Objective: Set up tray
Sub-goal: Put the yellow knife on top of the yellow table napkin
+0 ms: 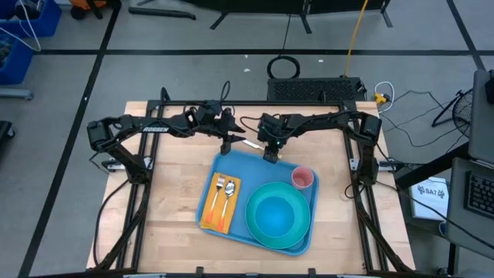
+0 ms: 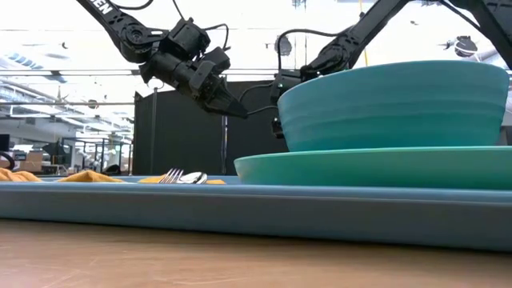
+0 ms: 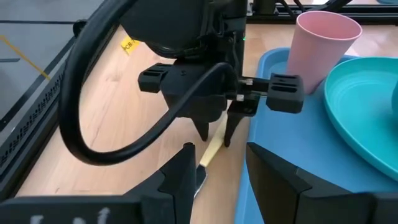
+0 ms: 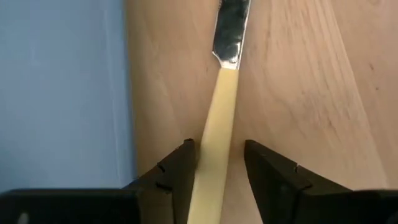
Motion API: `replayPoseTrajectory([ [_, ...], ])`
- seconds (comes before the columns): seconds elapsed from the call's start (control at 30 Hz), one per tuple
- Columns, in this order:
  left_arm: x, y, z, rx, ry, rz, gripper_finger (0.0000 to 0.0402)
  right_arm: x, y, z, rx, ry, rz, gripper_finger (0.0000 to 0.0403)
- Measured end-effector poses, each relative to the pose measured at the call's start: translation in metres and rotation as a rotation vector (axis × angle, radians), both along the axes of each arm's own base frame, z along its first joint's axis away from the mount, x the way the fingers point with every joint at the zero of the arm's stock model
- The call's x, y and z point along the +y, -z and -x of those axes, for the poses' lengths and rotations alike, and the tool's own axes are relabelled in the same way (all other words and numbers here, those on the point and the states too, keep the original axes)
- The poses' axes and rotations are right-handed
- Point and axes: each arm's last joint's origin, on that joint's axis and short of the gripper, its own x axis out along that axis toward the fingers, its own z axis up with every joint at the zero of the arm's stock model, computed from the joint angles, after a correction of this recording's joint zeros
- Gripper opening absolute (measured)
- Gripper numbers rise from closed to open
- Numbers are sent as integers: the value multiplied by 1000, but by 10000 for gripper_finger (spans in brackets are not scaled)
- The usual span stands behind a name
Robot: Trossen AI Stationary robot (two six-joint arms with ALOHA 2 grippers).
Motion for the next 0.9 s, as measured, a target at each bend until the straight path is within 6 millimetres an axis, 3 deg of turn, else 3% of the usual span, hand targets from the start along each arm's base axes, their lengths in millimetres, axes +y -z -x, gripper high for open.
replayPoseTrajectory([
  [0.2, 0, 1, 0, 10, -4, 12, 145, 0, 1, 1, 1, -47, 12, 36],
  [0.47, -1, 1, 0, 16, -8, 29, 145, 3, -3, -7, -74, -79, 76, 36],
  [0.9, -13, 0, -4, 17, 26, 47, 145, 10, -62, -4, -260, -68, 213, 36],
])
